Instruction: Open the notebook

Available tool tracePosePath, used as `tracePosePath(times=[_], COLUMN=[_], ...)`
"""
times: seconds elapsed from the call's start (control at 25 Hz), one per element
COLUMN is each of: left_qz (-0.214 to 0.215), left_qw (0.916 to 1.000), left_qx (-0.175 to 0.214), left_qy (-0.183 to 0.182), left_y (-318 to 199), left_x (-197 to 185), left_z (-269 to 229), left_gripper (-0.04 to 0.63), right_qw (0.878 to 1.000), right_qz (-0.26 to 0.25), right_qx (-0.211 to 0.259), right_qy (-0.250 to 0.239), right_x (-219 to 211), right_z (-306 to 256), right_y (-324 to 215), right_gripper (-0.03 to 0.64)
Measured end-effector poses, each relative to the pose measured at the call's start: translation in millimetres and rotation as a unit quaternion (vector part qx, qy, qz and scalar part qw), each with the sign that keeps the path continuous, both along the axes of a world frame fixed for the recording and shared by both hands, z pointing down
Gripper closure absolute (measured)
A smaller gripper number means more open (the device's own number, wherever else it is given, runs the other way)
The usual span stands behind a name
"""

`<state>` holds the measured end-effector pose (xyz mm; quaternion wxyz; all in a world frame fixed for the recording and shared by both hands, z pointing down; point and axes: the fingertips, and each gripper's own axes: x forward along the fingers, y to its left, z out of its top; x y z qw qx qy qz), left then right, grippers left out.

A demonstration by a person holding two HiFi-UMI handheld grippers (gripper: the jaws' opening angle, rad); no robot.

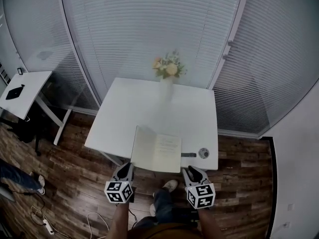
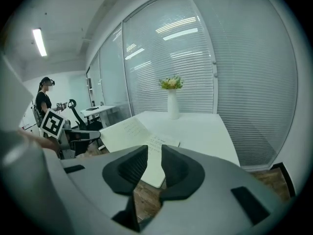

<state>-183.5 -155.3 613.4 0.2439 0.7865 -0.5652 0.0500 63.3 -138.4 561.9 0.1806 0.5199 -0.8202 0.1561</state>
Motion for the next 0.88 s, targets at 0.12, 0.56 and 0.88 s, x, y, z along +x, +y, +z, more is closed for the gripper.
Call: tracePosePath(times=[0.12, 0.56, 0.88], left_qz=[-0.034, -0.099, -0.102], left_qw=[0.9989, 0.9854, 0.9827], left_qx=[-0.028, -0.132, -0.154], left_qy=[0.02, 0.045, -0.014], left_y=[-1.4, -5.3, -6.8], left_x=[-16.7, -34.2, -32.5], left_z=[21.5, 86.7, 103.9], left_gripper=[0.551, 0.528, 0.518], right_qw=[1.0, 1.0, 1.0], right_qz=[0.001, 0.007, 0.007], right_qx=[-0.004, -0.018, -0.007], right_qy=[0.002, 0.006, -0.005], right_x=[2.9, 17.1, 19.8], right_z=[1.3, 7.2, 3.5], right_y=[-4.6, -27.3, -33.6], right_gripper=[0.517, 0.517, 0.533])
